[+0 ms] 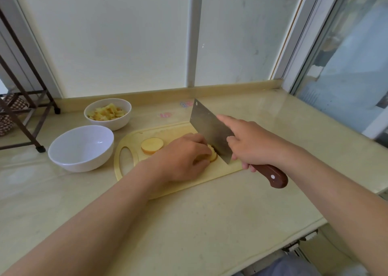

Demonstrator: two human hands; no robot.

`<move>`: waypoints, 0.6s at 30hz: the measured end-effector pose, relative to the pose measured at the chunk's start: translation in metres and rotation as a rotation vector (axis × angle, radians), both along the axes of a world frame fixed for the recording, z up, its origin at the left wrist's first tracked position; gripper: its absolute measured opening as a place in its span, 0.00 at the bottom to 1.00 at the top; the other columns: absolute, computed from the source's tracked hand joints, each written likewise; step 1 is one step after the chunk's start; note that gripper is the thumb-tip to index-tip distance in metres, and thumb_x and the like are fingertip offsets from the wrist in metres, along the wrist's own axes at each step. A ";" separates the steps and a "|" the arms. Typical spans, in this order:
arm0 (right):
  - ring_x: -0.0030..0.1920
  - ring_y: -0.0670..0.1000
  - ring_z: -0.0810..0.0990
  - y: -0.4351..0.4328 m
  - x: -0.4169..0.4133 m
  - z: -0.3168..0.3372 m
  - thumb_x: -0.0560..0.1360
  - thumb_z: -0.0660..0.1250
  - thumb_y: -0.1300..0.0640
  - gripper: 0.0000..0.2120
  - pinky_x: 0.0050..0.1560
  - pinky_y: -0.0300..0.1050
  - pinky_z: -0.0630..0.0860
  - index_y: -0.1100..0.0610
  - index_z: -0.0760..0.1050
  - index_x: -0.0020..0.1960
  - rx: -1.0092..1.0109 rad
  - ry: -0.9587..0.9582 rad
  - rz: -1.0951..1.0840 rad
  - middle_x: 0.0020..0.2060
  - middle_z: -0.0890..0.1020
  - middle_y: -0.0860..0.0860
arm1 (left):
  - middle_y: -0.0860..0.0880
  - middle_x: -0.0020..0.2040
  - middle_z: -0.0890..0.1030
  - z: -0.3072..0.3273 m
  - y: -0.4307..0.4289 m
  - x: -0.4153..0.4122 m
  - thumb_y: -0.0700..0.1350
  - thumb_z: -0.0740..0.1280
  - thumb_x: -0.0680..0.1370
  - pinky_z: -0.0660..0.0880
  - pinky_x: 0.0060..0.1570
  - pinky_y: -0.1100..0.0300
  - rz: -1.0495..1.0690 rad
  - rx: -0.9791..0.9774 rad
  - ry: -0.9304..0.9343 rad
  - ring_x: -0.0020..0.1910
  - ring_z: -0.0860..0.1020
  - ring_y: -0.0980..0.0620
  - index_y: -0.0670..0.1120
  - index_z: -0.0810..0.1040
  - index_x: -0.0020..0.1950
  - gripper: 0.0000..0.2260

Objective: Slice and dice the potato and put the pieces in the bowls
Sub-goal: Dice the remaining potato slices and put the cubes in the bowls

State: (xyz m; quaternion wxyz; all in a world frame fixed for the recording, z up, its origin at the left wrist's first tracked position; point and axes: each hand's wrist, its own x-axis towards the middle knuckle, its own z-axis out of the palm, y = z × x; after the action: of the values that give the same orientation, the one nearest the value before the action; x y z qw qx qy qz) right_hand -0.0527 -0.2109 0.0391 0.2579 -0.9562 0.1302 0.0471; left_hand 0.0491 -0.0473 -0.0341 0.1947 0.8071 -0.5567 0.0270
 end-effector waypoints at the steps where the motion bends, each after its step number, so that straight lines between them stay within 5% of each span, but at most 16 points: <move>1: 0.29 0.50 0.82 -0.001 -0.001 0.000 0.85 0.52 0.60 0.32 0.31 0.49 0.84 0.37 0.50 0.83 0.002 -0.005 -0.003 0.48 0.77 0.50 | 0.49 0.50 0.77 -0.002 0.001 0.001 0.45 0.66 0.75 0.74 0.49 0.55 -0.020 -0.013 -0.022 0.47 0.76 0.48 0.45 0.83 0.49 0.07; 10: 0.30 0.52 0.82 0.001 -0.018 0.004 0.85 0.52 0.60 0.32 0.30 0.47 0.83 0.36 0.51 0.83 -0.042 -0.024 -0.014 0.46 0.77 0.50 | 0.49 0.52 0.79 -0.005 -0.005 -0.004 0.47 0.66 0.78 0.74 0.50 0.55 0.033 -0.059 -0.026 0.49 0.76 0.49 0.46 0.85 0.51 0.09; 14: 0.32 0.53 0.84 0.000 -0.019 0.004 0.84 0.52 0.61 0.33 0.31 0.50 0.84 0.38 0.49 0.83 -0.092 -0.035 -0.068 0.46 0.77 0.50 | 0.52 0.57 0.76 0.005 0.001 0.004 0.46 0.68 0.76 0.73 0.52 0.62 0.024 0.008 0.051 0.44 0.72 0.59 0.49 0.83 0.57 0.11; 18: 0.30 0.53 0.83 0.001 -0.020 -0.002 0.84 0.52 0.62 0.34 0.30 0.48 0.83 0.39 0.48 0.84 -0.076 -0.016 -0.091 0.46 0.78 0.50 | 0.46 0.51 0.81 0.009 0.006 0.013 0.40 0.70 0.75 0.71 0.47 0.65 -0.023 0.000 0.065 0.40 0.71 0.69 0.42 0.85 0.48 0.05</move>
State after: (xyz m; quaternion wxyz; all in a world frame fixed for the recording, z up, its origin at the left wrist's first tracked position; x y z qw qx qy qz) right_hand -0.0722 -0.2095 0.0369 0.2244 -0.9587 0.1734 0.0226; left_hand 0.0620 -0.0410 -0.0253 0.2128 0.8012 -0.5592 -0.0013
